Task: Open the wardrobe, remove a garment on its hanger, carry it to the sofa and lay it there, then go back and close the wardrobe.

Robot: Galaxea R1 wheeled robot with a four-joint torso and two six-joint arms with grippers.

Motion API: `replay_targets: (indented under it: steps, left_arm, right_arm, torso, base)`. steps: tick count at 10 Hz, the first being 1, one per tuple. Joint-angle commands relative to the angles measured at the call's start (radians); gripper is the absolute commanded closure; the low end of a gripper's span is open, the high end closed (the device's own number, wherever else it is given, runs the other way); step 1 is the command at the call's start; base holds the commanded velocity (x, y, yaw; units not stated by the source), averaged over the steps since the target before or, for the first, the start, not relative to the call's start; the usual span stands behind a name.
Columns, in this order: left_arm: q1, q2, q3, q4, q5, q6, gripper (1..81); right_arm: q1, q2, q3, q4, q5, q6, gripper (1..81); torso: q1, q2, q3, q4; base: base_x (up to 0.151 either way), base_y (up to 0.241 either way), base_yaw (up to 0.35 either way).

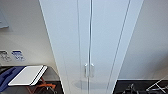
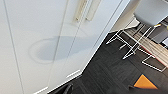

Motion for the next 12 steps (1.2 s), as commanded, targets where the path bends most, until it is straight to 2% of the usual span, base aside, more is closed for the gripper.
replay_targets:
  steps: [1, 4, 6, 9, 10, 12]
  left_arm:
    - [-0.204, 0.003, -0.021, -0.060, 0.016, -0.003, 1.0]
    - [-0.270, 0.084, -0.096, -0.117, 0.024, -0.004, 1.0]
    - [-0.326, 0.152, -0.173, -0.140, 0.068, -0.006, 1.0]
    - [-0.372, 0.226, -0.248, -0.149, 0.090, -0.006, 1.0]
    - [-0.379, 0.267, -0.281, -0.150, 0.109, -0.006, 1.0]
    - [-0.392, 0.324, -0.325, -0.150, 0.101, -0.006, 1.0]
  right_arm:
    - [0.210, 0.039, -0.060, 0.028, -0.009, 0.034, 1.0]
    - [0.287, 0.163, -0.172, 0.028, -0.023, 0.077, 1.0]
    - [0.324, 0.237, -0.244, 0.031, -0.023, 0.087, 1.0]
    - [0.371, 0.294, -0.323, 0.026, -0.059, 0.087, 1.0]
    - [0.384, 0.309, -0.350, 0.024, -0.059, 0.085, 1.0]
    - [0.402, 0.323, -0.387, 0.023, -0.050, 0.085, 1.0]
  torso:
    - [0.000, 0.000, 0.000, 0.000]
    - [0.000, 0.001, -0.001, 0.000]
    - [0.001, 0.001, -0.001, 0.000]
    - [0.002, 0.002, -0.002, 0.000]
    - [0.002, 0.002, -0.002, 0.000]
    - [0.002, 0.003, -0.002, 0.000]
  base:
    - [0.000, 0.000, 0.000]
    - [0.000, 0.000, 0.000]
    - [0.000, 0.000, 0.000]
    - [0.000, 0.000, 0.000]
    - [0.000, 0.000, 0.000]
    - [0.000, 0.000, 0.000]
